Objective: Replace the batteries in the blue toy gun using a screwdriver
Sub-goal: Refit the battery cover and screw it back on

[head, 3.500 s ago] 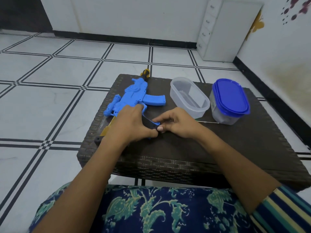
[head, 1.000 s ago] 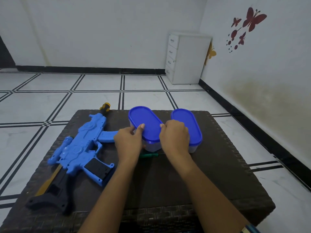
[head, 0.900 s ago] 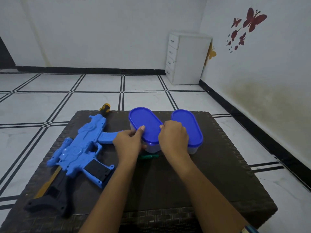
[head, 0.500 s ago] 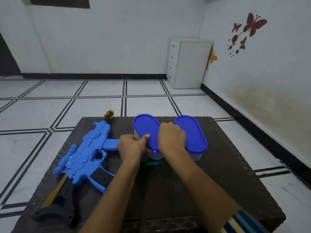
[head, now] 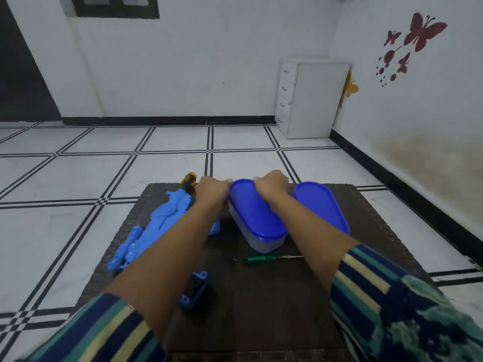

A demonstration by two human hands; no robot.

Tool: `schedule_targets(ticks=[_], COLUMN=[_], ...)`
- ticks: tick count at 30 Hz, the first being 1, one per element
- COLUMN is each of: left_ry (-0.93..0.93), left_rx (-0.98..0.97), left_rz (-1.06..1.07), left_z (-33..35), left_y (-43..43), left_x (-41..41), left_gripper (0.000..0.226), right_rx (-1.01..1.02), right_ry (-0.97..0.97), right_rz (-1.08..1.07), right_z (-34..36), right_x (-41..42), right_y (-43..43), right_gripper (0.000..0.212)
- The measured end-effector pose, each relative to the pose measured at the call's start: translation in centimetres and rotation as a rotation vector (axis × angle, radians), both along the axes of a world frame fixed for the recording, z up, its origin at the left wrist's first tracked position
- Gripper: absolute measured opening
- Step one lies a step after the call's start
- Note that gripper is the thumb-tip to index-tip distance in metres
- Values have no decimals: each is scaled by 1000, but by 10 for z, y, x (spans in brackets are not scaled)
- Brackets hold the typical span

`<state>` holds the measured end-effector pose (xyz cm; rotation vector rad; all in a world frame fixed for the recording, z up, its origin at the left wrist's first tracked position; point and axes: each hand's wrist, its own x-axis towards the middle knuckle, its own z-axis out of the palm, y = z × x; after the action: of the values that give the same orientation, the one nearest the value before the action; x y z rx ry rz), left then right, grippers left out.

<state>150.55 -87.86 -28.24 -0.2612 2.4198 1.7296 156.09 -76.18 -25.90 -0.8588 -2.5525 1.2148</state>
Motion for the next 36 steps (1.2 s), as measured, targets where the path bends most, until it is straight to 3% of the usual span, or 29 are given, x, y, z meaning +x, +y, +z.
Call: schedule_targets(ticks=[5,9,11,15,18,23,25,30,36], left_ry=[-14,26,43,282,466,500,510,561,637], left_rx=[-36,-100,-77,-252,-335,-530,-551,-594,-614], left_rz=[-13,-4,8,-46,-92,-218,-267,-460,-477], left_z=[6,6,3,16,32,20,12,-8,-21], left_y=[3,4,-1,-18,-45,-101,-120,-148,-152], left_x=[-4,0,3,26,64,126,146,172,169], left_gripper=[30,24,31,35,26,15,13,16,18], right_rx=[-198,-163,-50,539,590,433,458,605,693], right_ry=[2,-21,-6,261,426,75,-11,-126,-179], right_rz=[-130,-135,-104,69,143,334,389,467,495], right_z=[-6,1,2,10,22,-10,-21,-33,-38], right_x=[-6,-7,-3,24,56,104,114,119,110], right_y=[8,7,4,-7,-26,-70,-79,-85,-91], right_gripper=[22,21,20,21,17,10,10,14,21])
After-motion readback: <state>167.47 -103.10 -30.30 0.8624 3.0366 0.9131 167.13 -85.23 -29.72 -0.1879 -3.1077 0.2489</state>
